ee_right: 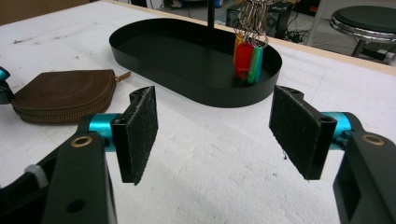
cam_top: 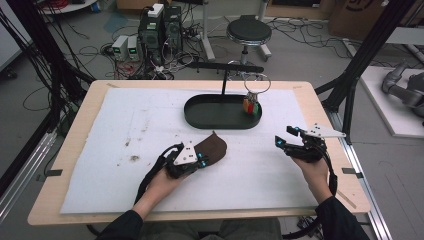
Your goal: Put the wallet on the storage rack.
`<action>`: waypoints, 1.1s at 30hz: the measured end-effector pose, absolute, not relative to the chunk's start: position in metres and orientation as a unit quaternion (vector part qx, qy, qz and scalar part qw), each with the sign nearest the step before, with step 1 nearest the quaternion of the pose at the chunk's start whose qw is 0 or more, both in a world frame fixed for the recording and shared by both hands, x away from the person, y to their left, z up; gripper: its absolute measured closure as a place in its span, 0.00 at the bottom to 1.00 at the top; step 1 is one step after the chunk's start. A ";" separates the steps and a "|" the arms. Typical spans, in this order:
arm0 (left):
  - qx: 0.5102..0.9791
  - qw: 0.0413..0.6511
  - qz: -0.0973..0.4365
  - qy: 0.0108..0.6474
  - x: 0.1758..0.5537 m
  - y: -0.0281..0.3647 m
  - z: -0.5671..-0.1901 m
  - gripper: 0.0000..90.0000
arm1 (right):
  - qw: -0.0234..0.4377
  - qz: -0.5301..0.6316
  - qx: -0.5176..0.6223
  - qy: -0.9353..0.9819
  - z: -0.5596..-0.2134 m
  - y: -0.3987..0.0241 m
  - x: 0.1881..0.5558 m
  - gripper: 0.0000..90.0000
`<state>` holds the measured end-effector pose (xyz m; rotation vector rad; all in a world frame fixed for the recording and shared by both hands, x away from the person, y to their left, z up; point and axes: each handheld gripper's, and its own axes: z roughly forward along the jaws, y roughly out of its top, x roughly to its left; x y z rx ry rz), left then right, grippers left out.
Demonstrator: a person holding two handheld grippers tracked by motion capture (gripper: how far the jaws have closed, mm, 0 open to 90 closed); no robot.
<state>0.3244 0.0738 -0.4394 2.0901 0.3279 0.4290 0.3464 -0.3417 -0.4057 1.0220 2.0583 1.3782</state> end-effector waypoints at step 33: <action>0.785 0.603 0.084 0.112 0.318 0.093 -0.404 0.99 | 0.203 0.529 0.318 0.760 -0.403 -0.332 0.343 0.39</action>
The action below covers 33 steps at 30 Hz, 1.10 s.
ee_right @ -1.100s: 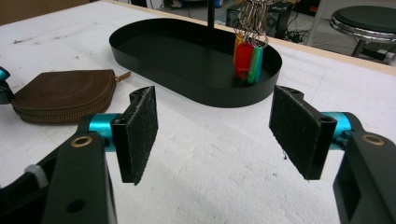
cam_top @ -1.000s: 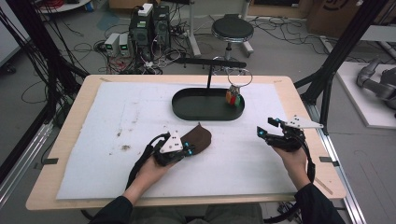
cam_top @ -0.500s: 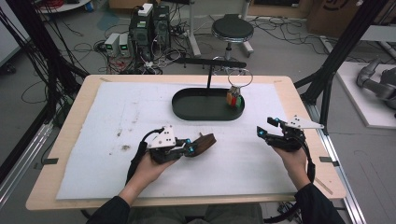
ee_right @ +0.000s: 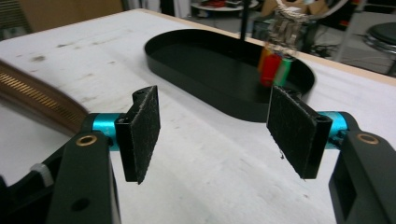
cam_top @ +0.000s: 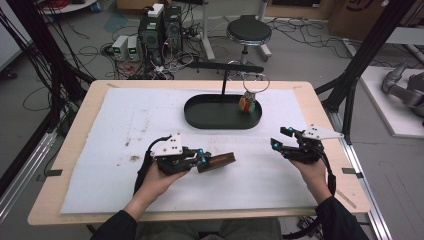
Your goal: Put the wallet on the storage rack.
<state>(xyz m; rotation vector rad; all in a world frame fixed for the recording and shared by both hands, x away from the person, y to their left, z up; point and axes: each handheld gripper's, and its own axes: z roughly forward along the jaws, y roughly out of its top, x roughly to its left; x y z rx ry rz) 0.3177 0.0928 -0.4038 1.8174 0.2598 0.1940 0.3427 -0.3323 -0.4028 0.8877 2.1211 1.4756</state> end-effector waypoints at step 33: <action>0.789 0.592 0.102 0.129 0.326 0.108 -0.408 0.99 | 0.047 0.494 0.149 0.855 -0.430 -0.214 0.356 0.37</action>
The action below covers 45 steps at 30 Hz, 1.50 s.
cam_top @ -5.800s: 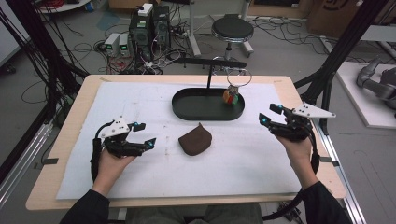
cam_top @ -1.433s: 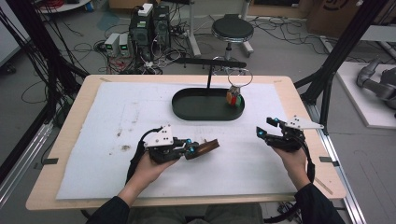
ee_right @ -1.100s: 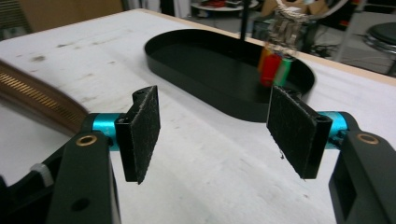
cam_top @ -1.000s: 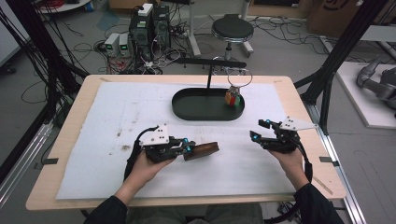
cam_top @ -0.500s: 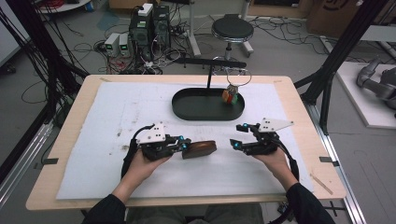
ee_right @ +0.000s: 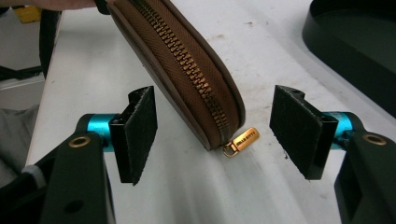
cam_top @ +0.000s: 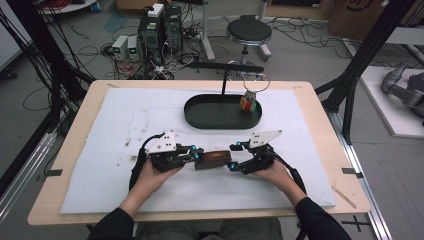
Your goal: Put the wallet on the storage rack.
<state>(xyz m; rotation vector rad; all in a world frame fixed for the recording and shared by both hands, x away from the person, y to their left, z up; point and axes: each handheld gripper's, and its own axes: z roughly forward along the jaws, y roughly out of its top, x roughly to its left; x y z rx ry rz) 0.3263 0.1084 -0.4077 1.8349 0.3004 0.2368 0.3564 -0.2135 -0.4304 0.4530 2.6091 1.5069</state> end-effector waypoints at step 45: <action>0.773 0.608 0.114 0.137 0.328 0.131 -0.397 0.38 | 0.035 0.490 0.086 0.867 -0.414 -0.214 0.353 0.76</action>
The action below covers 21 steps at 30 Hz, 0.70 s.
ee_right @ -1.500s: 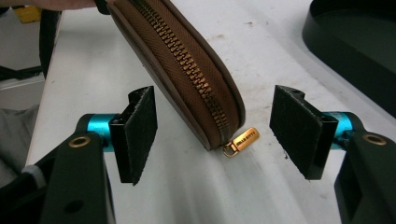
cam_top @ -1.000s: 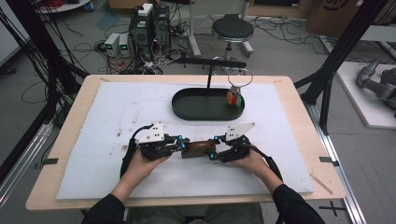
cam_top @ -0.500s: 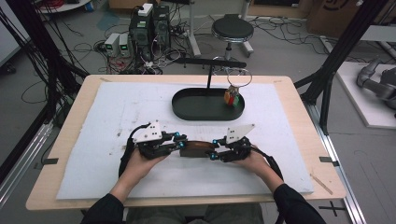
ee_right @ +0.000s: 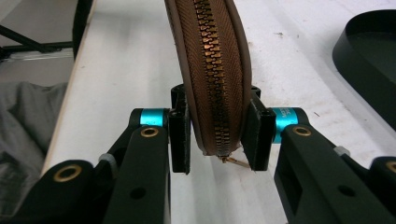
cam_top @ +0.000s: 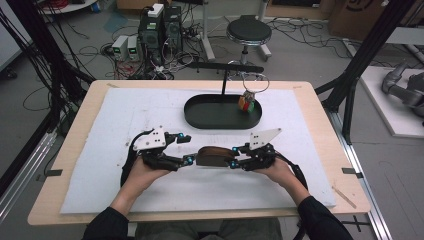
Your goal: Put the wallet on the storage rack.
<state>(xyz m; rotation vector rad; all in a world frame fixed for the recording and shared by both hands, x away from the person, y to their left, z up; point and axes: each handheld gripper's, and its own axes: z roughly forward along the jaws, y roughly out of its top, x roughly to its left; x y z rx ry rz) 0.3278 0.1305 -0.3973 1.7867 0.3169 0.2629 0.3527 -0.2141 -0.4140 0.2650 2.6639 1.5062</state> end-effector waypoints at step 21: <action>0.815 0.568 0.069 0.091 0.329 0.104 -0.413 0.33 | -0.015 0.451 0.123 0.884 -0.402 -0.227 0.346 0.76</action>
